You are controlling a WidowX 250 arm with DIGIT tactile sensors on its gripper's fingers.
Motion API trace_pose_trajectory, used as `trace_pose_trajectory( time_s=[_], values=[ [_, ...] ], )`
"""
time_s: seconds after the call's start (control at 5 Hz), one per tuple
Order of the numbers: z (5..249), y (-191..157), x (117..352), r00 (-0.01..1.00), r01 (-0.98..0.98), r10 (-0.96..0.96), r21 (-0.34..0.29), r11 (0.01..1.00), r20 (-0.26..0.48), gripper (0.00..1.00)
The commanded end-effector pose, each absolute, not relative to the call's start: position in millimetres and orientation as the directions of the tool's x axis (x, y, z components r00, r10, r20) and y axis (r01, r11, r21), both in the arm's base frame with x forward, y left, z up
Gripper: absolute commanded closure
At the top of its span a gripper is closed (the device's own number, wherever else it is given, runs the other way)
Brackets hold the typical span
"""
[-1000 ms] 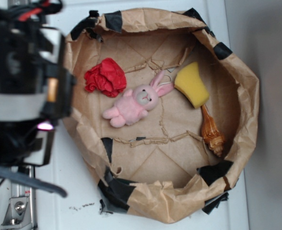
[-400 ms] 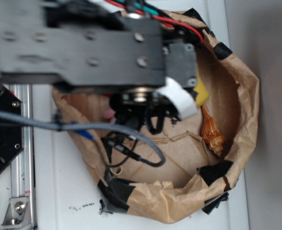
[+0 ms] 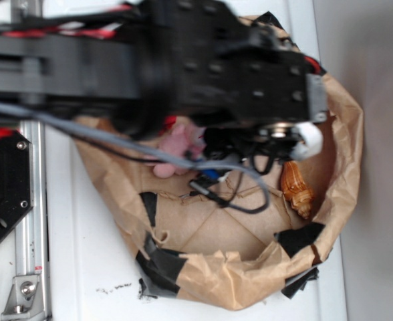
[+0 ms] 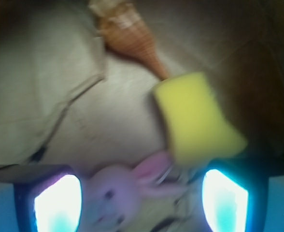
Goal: Grab the green sponge.
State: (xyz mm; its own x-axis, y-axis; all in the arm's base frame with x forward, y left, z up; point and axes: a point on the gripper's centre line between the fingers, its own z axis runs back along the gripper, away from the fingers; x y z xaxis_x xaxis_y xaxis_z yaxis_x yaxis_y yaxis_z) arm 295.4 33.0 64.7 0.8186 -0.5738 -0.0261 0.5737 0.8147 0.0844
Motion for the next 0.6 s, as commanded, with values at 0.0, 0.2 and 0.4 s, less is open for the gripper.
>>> trace_pose_trajectory(
  time_s=[0.0,0.2,0.4],
  values=[
    [50.5,54.6,331.9,0.824,0.567,-0.564,0.117,0.816,-0.059,0.0],
    [34.4,49.6,335.7,0.82,0.57,-0.552,0.13,0.811,-0.153,0.0],
    [28.1,48.0,333.5,0.835,0.542,-0.519,0.111,0.833,-0.183,1.0]
  ],
)
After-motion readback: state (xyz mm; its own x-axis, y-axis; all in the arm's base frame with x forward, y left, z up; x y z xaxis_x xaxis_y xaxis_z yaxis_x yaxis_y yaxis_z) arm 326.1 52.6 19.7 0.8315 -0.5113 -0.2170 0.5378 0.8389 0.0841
